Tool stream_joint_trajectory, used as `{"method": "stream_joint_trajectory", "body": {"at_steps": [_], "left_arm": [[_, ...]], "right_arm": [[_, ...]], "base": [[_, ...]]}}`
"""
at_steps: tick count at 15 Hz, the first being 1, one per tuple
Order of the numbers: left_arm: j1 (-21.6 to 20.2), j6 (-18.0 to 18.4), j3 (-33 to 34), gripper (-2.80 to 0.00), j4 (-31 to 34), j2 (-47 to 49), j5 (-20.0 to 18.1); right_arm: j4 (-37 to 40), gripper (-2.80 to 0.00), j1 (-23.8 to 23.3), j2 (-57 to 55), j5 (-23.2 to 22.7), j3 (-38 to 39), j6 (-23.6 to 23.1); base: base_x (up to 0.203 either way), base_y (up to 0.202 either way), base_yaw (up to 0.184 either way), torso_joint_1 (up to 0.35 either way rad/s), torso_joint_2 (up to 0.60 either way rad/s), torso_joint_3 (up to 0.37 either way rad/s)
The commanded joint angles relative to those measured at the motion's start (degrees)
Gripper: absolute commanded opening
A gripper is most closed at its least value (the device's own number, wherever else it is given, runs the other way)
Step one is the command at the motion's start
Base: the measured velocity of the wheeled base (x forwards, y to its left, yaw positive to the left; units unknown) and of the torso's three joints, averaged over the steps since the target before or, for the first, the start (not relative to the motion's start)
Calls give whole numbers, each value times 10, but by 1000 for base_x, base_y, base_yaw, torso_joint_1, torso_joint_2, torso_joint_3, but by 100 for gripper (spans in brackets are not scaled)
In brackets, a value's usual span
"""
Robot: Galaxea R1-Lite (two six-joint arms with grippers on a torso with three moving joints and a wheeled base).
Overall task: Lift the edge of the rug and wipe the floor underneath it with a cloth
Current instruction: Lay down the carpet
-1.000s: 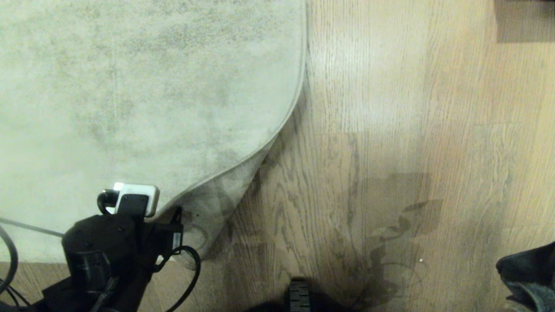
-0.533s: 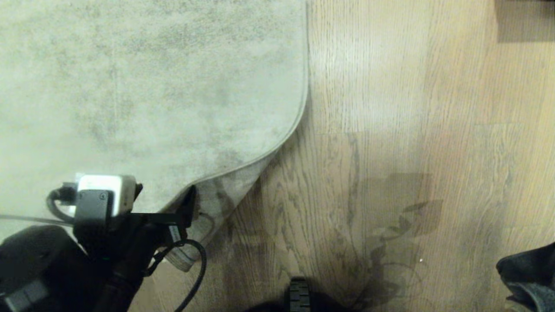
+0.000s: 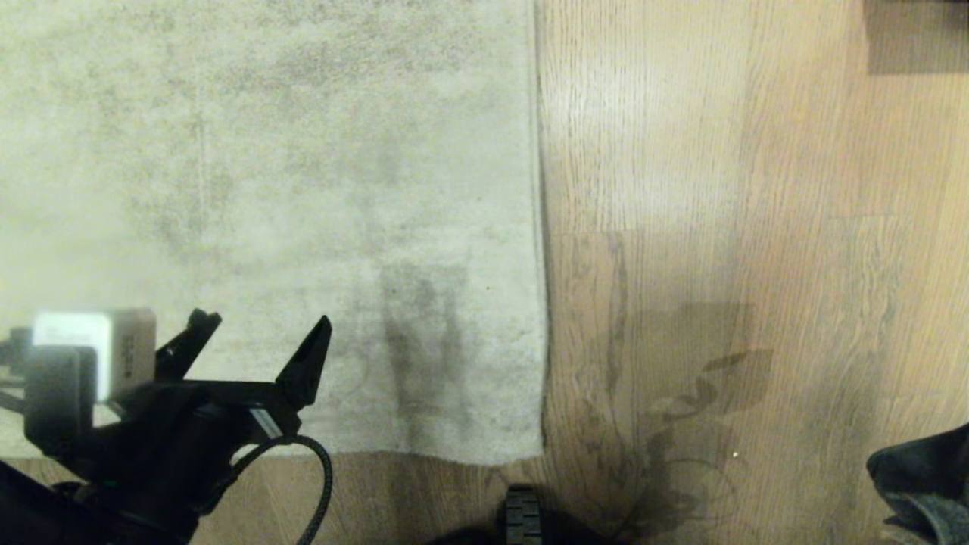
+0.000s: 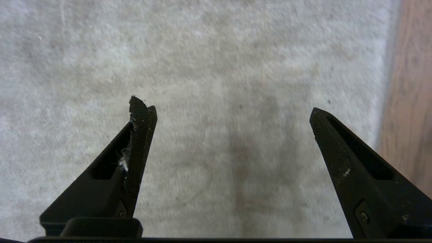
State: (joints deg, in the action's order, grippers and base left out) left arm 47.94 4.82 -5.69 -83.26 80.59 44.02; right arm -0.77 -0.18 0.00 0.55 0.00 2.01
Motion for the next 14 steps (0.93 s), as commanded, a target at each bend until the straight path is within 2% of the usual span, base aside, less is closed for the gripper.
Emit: {"method": "stream_joint_trajectory", "body": {"at_steps": [1,2,3,7,10,14], "left_arm": [[12,-2,26,0,-10,-8,3],[24,-8,36,-280,-11,-8,3],[42,-14,47,-280,-10,-9,3],[56,-15,57,-280,32,28,-8],[64,-12,57,-280,76,94,-72],[57,-27,54,-280,81,212,-153]], "right_arm": [[0,-280,0,-1,0,0,0],[0,-280,0,0,0,0,0],[0,-280,0,-1,0,0,0],[0,-280,0,-1,0,0,0],[0,-280,0,-1,0,0,0],[0,-280,0,-1,0,0,0]], "base": [[0,0,0,0,0,0],[0,0,0,0,0,0],[0,0,0,0,0,0],[0,0,0,0,0,0],[0,0,0,0,0,0],[0,0,0,0,0,0]]}}
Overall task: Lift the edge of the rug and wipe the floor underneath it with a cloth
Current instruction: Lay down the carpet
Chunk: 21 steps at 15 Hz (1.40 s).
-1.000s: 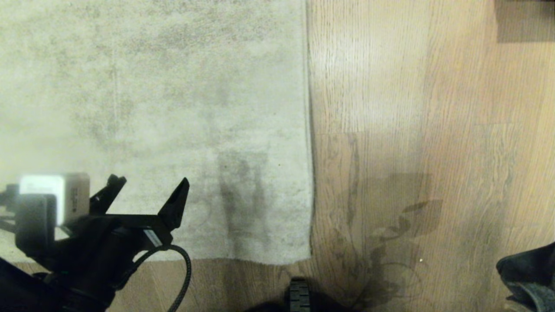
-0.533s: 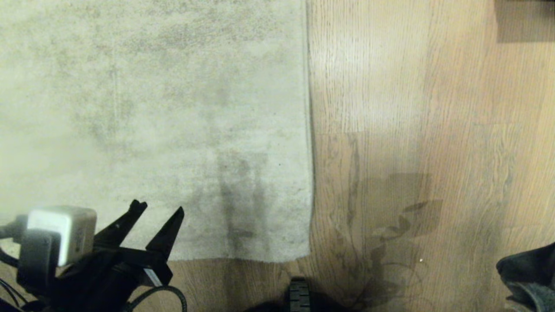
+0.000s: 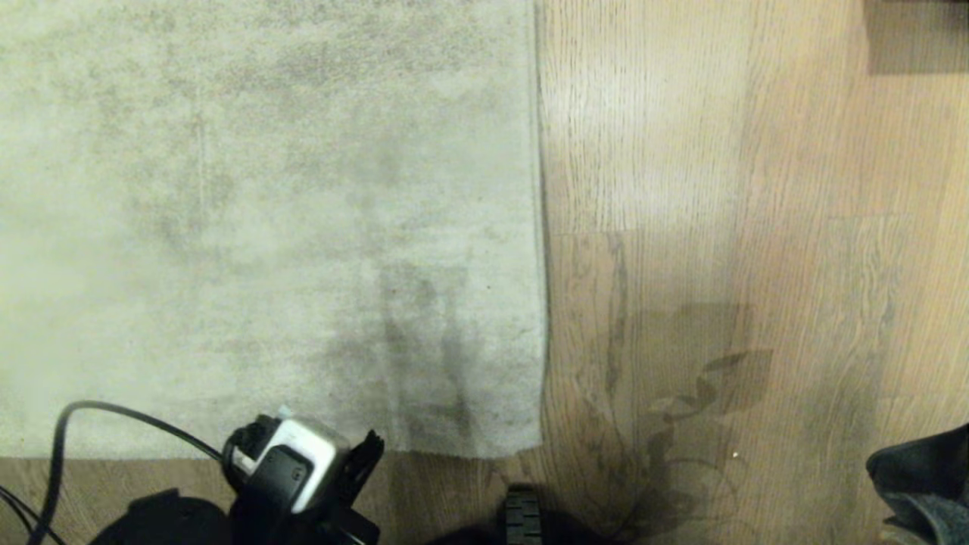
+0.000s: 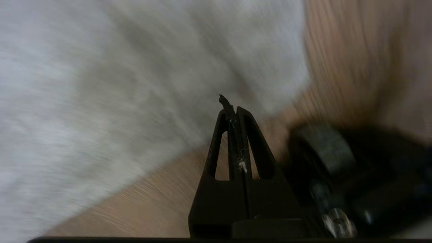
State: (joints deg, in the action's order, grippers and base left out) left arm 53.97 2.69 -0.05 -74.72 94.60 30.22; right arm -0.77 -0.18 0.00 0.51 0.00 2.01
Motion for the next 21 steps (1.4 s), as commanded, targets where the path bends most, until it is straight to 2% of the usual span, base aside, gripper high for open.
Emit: {"method": "stream_joint_trajectory", "body": {"at_steps": [1,5,8,14,17,21], "left_arm": [[-8,-14,-3,-280,-4,96,-30],[-37,-20,-19,-280,-1,183,-78],[-52,-20,-75,-280,-1,259,-100],[-68,-27,-246,-280,-14,428,-102],[-69,-56,-275,-280,-33,481,-101],[-70,-56,-342,-280,-44,521,-102]], "right_arm": [[0,-280,0,0,0,0,0],[0,-280,0,-1,0,0,0],[0,-280,0,-1,0,0,0],[0,-280,0,0,1,0,0],[0,-280,0,-1,0,0,0],[0,-280,0,-1,1,0,0]], "base": [[0,0,0,0,0,0],[0,0,0,0,0,0],[0,0,0,0,0,0],[0,0,0,0,0,0],[0,0,0,0,0,0],[0,0,0,0,0,0]]}}
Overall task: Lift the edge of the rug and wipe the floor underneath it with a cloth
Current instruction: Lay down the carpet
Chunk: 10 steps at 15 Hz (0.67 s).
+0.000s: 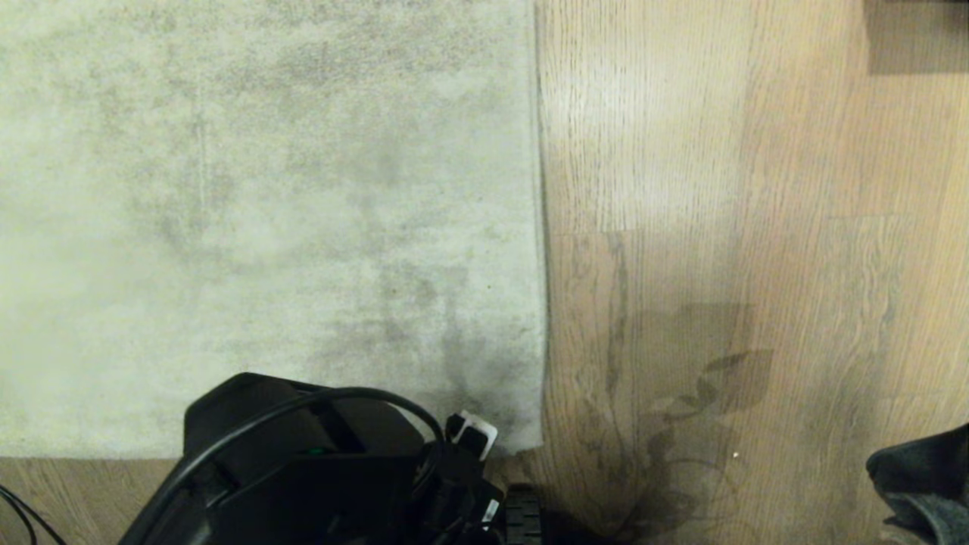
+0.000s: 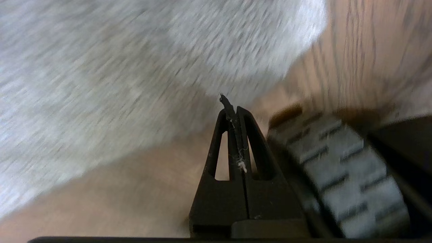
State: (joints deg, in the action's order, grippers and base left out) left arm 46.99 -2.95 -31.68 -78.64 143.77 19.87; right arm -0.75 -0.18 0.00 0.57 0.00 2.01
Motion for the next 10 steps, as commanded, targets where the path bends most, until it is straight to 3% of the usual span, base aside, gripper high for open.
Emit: {"method": "stream_joint_trajectory", "body": {"at_steps": [1,5,10], "left_arm": [[-1,5,-41,-280,-5,32,1],[-26,61,-97,-280,-6,35,-2],[-27,68,-129,-280,-16,25,-2]], "right_arm": [[0,-280,0,-1,0,0,0],[0,-280,0,0,0,0,0],[0,-280,0,-1,0,0,0]], "base": [[0,0,0,0,0,0],[0,0,0,0,0,0],[0,0,0,0,0,0]]}}
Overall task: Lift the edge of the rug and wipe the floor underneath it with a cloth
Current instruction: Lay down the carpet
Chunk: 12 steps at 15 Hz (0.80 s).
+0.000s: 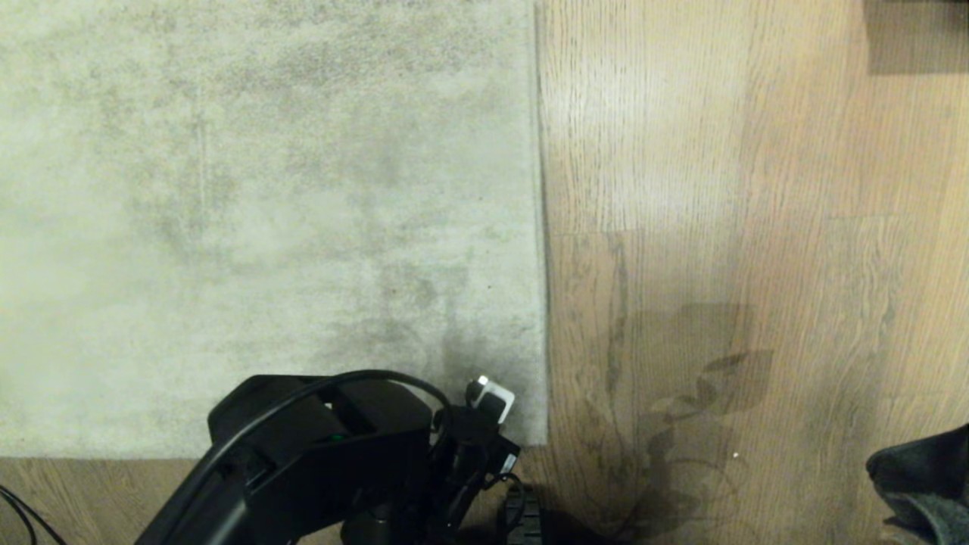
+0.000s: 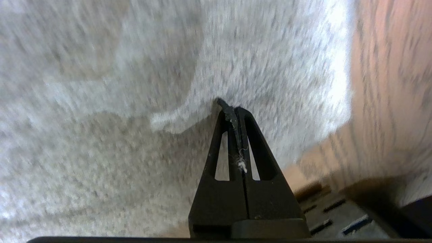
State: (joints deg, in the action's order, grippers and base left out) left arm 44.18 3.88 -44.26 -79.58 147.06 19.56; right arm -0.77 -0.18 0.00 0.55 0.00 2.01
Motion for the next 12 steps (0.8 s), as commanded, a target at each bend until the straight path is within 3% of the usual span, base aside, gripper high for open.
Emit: {"method": "stream_joint_trajectory", "body": {"at_steps": [1,7,12], "left_arm": [[3,0,1,-280,-6,-22,1],[5,0,98,-280,6,-205,1],[-22,-1,250,-280,128,-497,1]], "right_arm": [[0,-280,0,0,0,0,0],[0,-280,0,-1,1,0,0],[0,-280,0,-1,0,0,0]], "base": [[0,0,0,0,0,0],[0,0,0,0,0,0],[0,0,0,0,0,0]]}}
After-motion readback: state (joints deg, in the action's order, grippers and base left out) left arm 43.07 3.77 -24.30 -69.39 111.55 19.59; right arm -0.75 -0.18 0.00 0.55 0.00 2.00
